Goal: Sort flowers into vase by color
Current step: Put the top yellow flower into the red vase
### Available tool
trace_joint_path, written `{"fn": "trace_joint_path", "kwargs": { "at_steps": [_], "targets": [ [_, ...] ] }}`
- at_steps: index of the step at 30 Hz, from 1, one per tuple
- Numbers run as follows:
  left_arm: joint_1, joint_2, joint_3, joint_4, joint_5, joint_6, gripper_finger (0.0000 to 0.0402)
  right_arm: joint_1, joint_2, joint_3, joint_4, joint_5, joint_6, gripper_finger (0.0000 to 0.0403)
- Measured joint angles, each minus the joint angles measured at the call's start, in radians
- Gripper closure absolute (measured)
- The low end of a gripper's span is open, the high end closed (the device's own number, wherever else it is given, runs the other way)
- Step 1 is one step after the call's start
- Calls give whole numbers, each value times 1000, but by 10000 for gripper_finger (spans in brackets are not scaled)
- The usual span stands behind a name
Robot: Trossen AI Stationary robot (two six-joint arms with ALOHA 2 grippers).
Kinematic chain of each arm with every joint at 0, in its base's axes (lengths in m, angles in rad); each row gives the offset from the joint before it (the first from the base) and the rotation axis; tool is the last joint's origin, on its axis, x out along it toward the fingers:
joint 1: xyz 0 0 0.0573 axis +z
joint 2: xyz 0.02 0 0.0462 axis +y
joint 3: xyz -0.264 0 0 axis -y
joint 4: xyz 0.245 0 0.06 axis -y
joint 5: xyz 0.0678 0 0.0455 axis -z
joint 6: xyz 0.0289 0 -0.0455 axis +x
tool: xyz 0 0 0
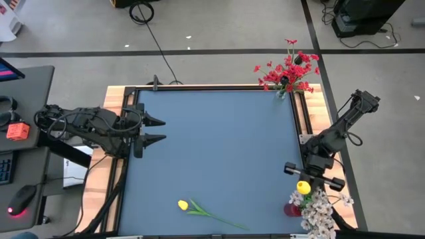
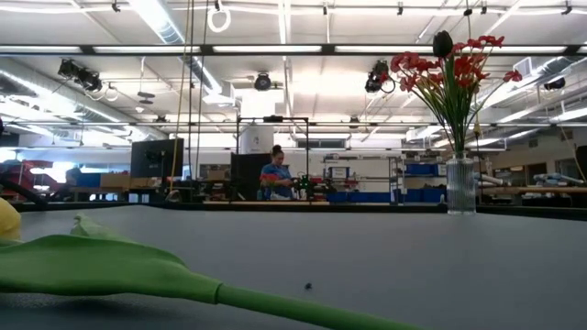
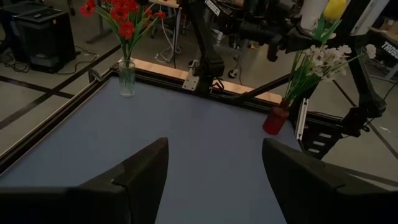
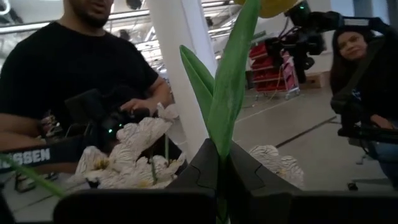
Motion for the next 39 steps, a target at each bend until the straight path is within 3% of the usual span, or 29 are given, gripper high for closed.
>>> {"fn": "trace_joint_path", "kwargs": {
  "at_steps": [29, 39],
  "targets": [
    [0, 0, 0, 0, 0, 0, 136, 0, 0, 1, -184, -147, -129, 371],
    [0, 0, 0, 0, 0, 0, 136, 0, 0, 0, -287, -177, -209, 317]
  ]
}}
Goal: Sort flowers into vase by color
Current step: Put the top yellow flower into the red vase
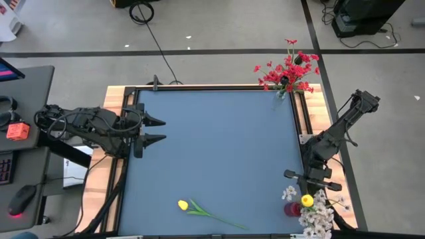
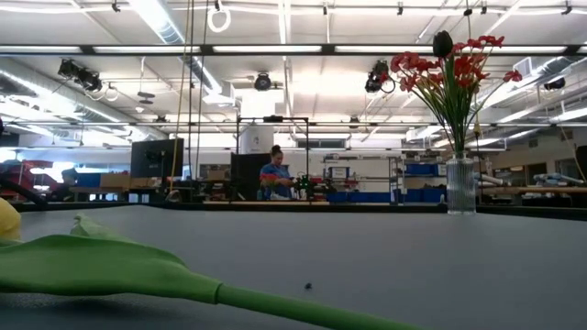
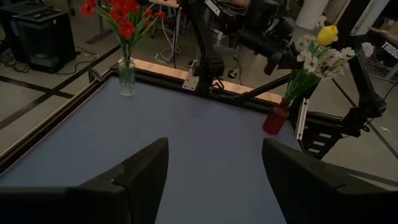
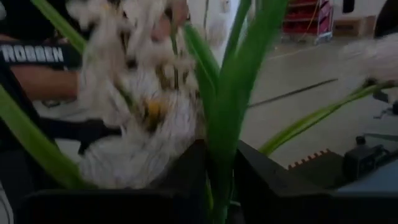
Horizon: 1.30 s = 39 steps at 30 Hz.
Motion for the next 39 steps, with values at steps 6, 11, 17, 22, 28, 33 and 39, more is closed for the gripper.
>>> {"fn": "trace_joint_path", "kwargs": {
  "at_steps": [6, 11, 17, 22, 28, 33, 39],
  "targets": [
    [0, 0, 0, 0, 0, 0, 136, 0, 0, 0, -79, -20, -64, 305],
    [0, 0, 0, 0, 0, 0, 136, 0, 0, 0, -84, -40, -61, 304],
    [0, 0, 0, 0, 0, 0, 136, 0, 0, 0, -120, -72, -37, 303],
    [0, 0, 0, 0, 0, 0, 136, 0, 0, 0, -122, -110, 44, 285],
    [0, 0, 0, 0, 0, 0, 136, -17, -13, 0, -108, -114, 52, 215],
    [0, 0, 0, 0, 0, 0, 136, -58, -59, 0, -53, -108, 81, 155],
    [0, 0, 0, 0, 0, 0, 136, -113, -154, 0, -30, -108, 119, 138]
  ]
}}
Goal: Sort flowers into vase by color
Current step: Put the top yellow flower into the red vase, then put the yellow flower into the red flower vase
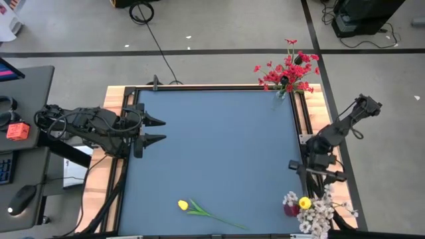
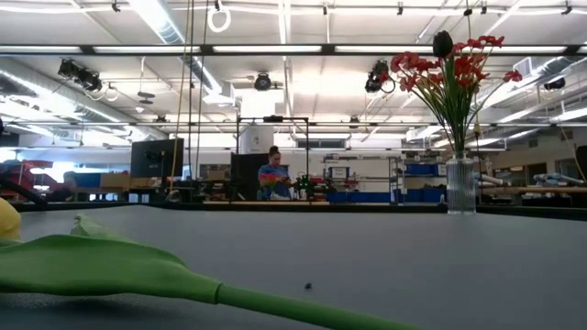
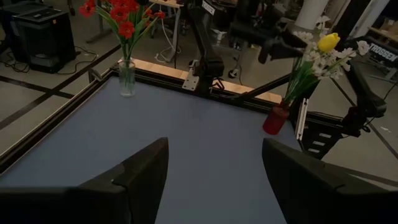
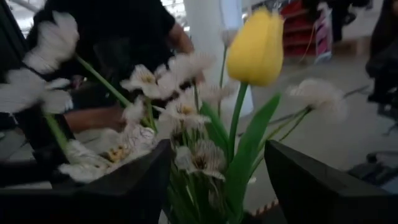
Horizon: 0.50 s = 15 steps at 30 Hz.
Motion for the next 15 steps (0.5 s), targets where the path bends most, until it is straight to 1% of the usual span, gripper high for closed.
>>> {"fn": "trace_joint_path", "kwargs": {
  "at_steps": [7, 9, 11, 12, 15],
  "targets": [
    [0, 0, 0, 0, 0, 0, 136, -61, -90, 0, 9, 0, 20, 137],
    [0, 0, 0, 0, 0, 0, 136, -79, -107, 0, 13, 18, 21, 138],
    [0, 0, 0, 0, 0, 0, 136, -102, -115, 0, 58, 82, 17, 139],
    [0, 0, 0, 0, 0, 0, 136, -114, -115, 0, 93, 132, 11, 140],
    [0, 0, 0, 0, 0, 0, 136, -150, -105, 0, 170, 319, 4, 147]
  ]
}}
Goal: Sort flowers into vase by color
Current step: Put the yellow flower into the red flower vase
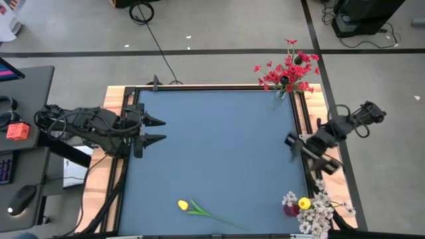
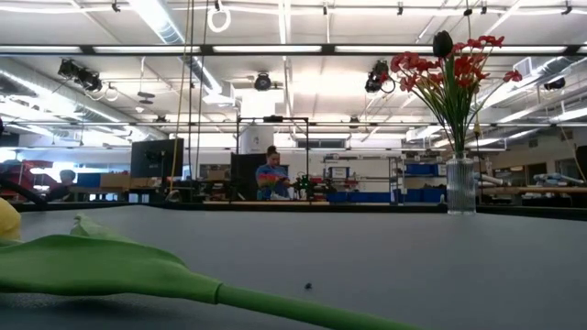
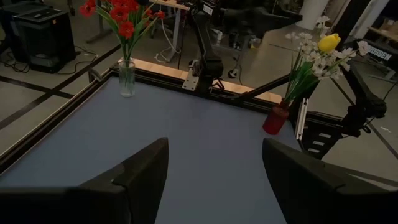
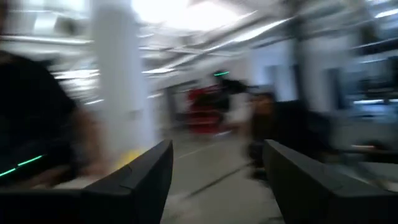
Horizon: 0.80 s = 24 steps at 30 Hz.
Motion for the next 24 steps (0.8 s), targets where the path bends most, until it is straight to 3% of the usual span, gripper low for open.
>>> {"fn": "trace_joint_path", "kwargs": {
  "at_steps": [3, 6, 11, 14, 24],
  "targets": [
    [0, 0, 0, 0, 0, 0, 136, -52, 57, 0, 15, 120, -15, 153],
    [0, 0, 0, 0, 0, 0, 136, -115, 171, 0, 19, 162, 1, 156],
    [0, 0, 0, 0, 0, 0, 136, -193, 425, 26, 31, 157, 161, 156],
    [0, 0, 0, 0, 0, 0, 136, -205, 584, 74, 34, 160, 176, 161],
    [0, 0, 0, 0, 0, 0, 136, -202, 1083, 390, -108, 157, 217, 195]
  ]
}}
